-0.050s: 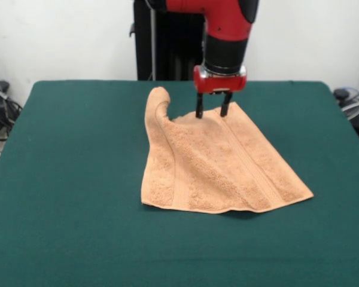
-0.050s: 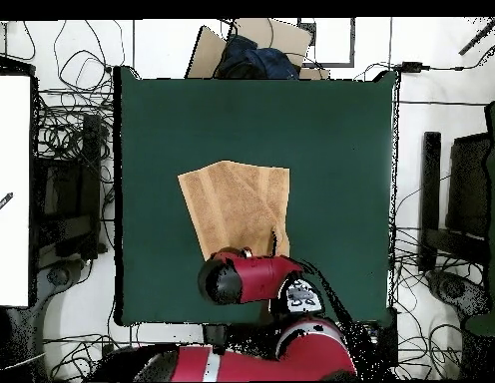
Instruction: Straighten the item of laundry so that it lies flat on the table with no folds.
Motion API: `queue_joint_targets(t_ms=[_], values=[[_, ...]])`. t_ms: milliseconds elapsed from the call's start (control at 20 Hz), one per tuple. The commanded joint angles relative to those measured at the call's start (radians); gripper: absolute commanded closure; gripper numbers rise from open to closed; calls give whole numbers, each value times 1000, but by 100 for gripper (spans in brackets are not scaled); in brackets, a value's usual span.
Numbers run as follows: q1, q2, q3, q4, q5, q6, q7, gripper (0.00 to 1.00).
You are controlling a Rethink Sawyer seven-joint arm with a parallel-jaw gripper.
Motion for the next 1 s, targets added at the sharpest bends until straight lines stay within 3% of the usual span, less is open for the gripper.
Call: queue_joint_targets(t_ms=[50, 1000], values=[[40, 56, -46, -18, 20, -111, 207, 0], [78, 64, -64, 43, 70, -144, 245, 0]])
